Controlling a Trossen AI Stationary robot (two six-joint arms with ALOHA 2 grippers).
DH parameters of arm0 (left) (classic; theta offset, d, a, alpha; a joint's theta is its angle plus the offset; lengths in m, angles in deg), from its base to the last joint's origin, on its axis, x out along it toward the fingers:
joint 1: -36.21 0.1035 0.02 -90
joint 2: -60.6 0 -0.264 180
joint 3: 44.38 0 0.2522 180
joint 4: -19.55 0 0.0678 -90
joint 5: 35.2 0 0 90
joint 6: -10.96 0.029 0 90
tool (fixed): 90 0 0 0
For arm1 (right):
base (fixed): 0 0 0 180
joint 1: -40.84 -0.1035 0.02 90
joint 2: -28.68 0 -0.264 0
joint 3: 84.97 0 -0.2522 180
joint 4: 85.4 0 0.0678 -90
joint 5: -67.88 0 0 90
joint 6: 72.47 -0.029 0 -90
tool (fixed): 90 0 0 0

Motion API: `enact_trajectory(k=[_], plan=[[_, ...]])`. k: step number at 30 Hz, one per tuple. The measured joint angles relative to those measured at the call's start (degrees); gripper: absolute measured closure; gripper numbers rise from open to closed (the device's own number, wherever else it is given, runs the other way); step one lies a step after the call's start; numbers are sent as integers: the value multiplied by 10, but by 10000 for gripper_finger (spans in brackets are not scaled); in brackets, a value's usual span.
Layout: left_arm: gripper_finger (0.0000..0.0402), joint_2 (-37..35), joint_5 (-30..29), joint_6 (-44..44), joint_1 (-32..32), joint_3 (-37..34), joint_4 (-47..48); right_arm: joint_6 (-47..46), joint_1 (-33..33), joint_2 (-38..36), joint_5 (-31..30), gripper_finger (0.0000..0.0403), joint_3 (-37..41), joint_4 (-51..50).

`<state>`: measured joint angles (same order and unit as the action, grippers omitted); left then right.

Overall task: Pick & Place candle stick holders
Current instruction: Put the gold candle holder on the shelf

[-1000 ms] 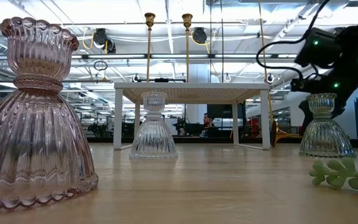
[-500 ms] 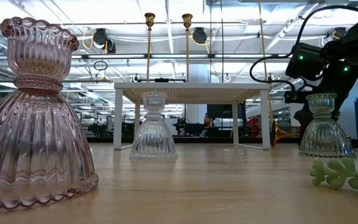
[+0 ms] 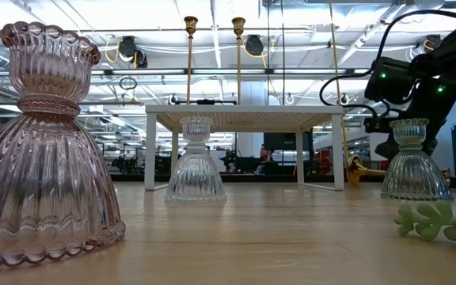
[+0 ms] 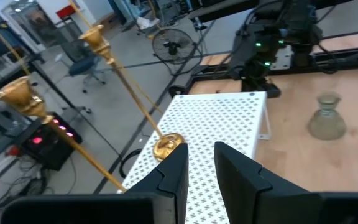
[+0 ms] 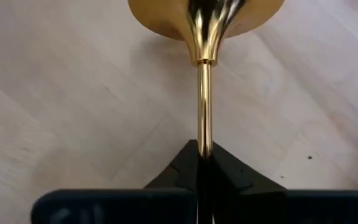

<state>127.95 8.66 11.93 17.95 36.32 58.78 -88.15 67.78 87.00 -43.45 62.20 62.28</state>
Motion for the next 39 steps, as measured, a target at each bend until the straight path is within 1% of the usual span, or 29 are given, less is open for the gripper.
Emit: enact_trajectory(k=[3,11,15,21,27,31,35,37,39], plan=[[316,0,12,0,0,0,0,-14,0,-19,-15,395,0,-2],[316,0,12,-2,0,0,0,-32,0,-94,-71,397,0,-1],[316,0,11,-2,0,0,0,-49,0,-140,-69,396,-3,-2],[316,0,11,5,0,0,0,-61,-4,-199,-21,395,-41,2],[316,0,11,5,0,0,0,-53,-35,-233,11,395,-100,-5],[316,0,12,5,0,0,19,-84,-55,-237,61,395,-123,-10],[316,1,12,28,0,0,55,-122,-84,-234,120,395,-125,-12],[316,7,27,44,0,0,60,-126,-101,-231,146,395,-125,-11],[316,10,63,68,0,0,60,-137,-119,-225,163,395,-125,-2]])
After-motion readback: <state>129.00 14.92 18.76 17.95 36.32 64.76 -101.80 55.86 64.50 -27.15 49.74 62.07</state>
